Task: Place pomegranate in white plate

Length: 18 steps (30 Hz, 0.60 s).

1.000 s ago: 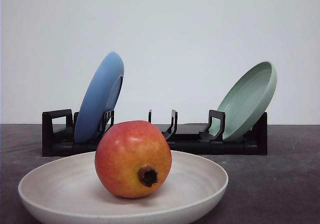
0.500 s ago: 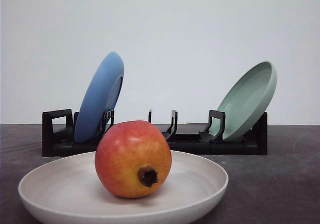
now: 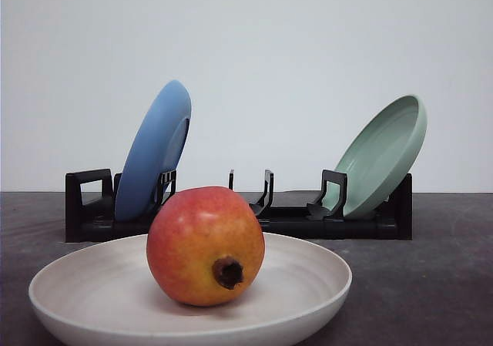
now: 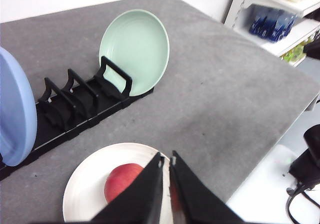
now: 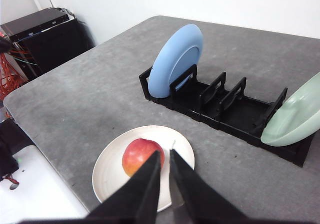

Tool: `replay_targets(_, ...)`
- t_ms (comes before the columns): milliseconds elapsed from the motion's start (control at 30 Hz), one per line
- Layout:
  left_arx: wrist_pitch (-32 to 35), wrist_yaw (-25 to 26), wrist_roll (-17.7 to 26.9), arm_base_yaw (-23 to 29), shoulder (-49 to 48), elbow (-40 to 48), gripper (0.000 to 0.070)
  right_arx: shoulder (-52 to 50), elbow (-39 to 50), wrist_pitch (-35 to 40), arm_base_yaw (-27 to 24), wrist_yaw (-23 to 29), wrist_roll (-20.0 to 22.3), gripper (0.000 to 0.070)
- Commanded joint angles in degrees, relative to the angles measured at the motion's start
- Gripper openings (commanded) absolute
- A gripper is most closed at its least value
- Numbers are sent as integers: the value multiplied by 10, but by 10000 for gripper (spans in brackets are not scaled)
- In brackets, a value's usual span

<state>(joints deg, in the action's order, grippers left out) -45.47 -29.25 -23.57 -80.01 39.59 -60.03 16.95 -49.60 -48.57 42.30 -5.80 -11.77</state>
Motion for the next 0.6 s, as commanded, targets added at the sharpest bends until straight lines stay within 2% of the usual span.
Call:
replay_targets(0, 5, -2, 4, 5, -6, -4, 0, 1, -6, 6, 4, 0, 4, 28)
replay_targets(100, 9, 13, 15, 69, -20, 10, 0, 1, -6, 6, 4, -1, 4, 28)
replay_targets(167, 17, 14, 66, 138, -30, 29, 0, 1, -6, 6, 4, -1, 4, 28)
replay_targets(267, 63, 19, 111, 252, -62, 82, 0, 1, -6, 6, 4, 0, 4, 28)
replay_targets(433, 152, 105, 220, 437, -164, 213, 0, 1, -6, 6, 4, -1, 4, 28)
replay_targets(567, 216, 157, 273, 565, -253, 319, 0, 1, -6, 6, 4, -1, 4, 28)
